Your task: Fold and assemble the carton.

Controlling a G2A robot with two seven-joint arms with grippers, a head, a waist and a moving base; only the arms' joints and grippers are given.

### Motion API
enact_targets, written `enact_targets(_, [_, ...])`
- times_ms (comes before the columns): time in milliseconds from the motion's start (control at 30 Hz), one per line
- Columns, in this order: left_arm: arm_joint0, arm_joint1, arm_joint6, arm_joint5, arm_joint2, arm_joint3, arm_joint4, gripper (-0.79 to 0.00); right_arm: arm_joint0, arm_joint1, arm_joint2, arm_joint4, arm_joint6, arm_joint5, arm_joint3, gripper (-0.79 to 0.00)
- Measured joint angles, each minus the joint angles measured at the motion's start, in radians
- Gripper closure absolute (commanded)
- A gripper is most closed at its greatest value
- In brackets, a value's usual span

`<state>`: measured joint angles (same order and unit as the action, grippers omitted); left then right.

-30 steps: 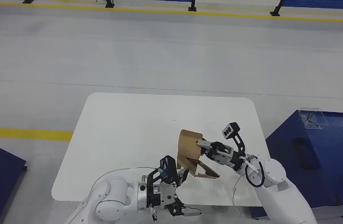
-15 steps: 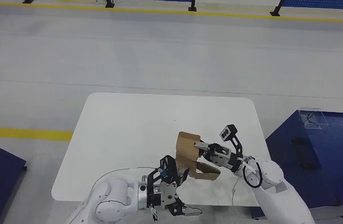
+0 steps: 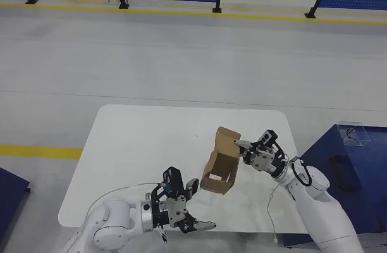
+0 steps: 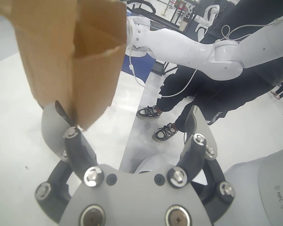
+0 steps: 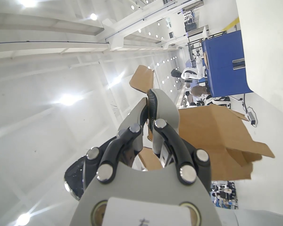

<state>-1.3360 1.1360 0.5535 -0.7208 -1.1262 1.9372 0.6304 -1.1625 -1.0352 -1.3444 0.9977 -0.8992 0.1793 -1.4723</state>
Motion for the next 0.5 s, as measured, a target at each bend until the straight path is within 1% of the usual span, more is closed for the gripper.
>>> enact_targets(67, [-0.01,-0.003,-0.005,0.001,-0.018,0.006,0.006,-0.785,0.009,0.001,-0.008,0.001,-0.004,0.006,0.003,0.0])
enact_targets(267, [-0.009,-0.003,-0.005,0.002,-0.016,0.006,0.006,-0.785,0.008,0.001,-0.008,0.0,-0.003,0.005,0.002,0.0])
enact_targets(333, [-0.009,-0.003,-0.005,0.002,-0.016,0.006,0.006,-0.785,0.0,-0.003,0.003,0.01,0.015,0.018,-0.005,0.0])
enact_targets(400, [-0.008,-0.003,-0.009,0.009,-0.019,0.011,0.013,-0.785,-0.002,-0.009,0.019,0.062,0.047,0.067,-0.007,0.0])
enact_targets(467, [-0.018,-0.003,-0.06,0.053,-0.036,0.052,0.089,-0.785,0.01,-0.015,0.038,0.128,0.084,0.148,0.004,0.0])
enact_targets(500, [-0.031,-0.002,-0.101,0.075,-0.041,0.074,0.153,-0.785,0.017,-0.017,0.045,0.157,0.099,0.187,0.012,0.0])
